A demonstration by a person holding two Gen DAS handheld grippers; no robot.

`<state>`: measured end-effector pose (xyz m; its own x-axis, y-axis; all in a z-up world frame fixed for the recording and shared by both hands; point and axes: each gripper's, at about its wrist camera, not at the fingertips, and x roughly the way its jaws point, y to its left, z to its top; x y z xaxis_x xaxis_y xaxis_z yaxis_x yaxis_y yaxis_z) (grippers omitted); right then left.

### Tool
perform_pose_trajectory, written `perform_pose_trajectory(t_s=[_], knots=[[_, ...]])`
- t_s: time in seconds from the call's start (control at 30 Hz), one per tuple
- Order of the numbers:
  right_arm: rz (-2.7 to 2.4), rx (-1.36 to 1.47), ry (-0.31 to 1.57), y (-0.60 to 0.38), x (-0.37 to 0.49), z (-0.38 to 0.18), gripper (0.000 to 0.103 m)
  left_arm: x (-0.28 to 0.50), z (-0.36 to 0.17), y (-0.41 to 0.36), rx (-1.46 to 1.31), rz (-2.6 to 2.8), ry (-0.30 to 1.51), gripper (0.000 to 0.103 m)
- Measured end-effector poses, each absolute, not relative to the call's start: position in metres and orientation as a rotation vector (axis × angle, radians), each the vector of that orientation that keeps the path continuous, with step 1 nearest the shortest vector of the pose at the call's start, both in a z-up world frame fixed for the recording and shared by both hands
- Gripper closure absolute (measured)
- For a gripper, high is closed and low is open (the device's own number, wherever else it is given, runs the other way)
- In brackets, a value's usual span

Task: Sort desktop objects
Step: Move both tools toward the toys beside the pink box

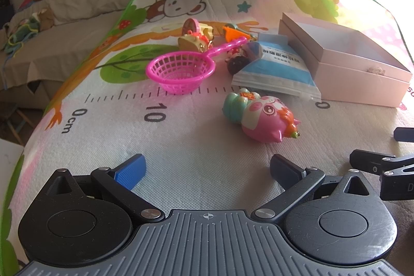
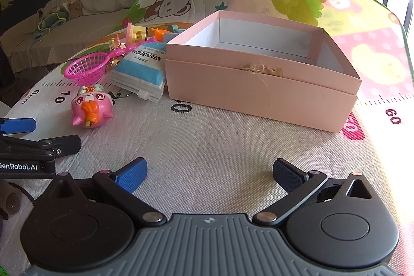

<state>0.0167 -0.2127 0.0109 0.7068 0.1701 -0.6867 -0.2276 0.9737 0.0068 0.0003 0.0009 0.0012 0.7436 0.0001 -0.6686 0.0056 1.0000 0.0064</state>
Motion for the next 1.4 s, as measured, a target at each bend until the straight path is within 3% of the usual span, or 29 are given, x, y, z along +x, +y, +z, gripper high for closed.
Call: perform_pose_trajectory(t_s=[0.43,0.87,1.13,1.2,1.3,1.4], knots=[[0.226,-0.104,0.76,-0.21,0.007,0.013,0.0,-0.002,0.005,0.009,-0.005,-0.088,0.743,0.0],[0.411,-0.271,0.618,-0.153,0.0,0.041,0.0,0.005,0.027,0.055,-0.069,-0.041,0.709,0.0],[0.469,-0.355,0.643,-0.102,0.034,0.025,0.026,0.009,0.032,0.08,-0.112,-0.005,0.687,0.0],[0.471,-0.339,0.665,-0.101,0.039,0.023,0.047,0.008,0.031,0.082,-0.112,-0.01,0.69,0.0],[0.452,-0.334,0.687,-0.108,0.039,0.025,0.06,0.008,0.027,0.081,-0.114,-0.019,0.698,0.0],[0.408,-0.323,0.702,-0.125,0.035,0.026,0.06,0.007,0.024,0.078,-0.111,-0.039,0.702,0.0]])
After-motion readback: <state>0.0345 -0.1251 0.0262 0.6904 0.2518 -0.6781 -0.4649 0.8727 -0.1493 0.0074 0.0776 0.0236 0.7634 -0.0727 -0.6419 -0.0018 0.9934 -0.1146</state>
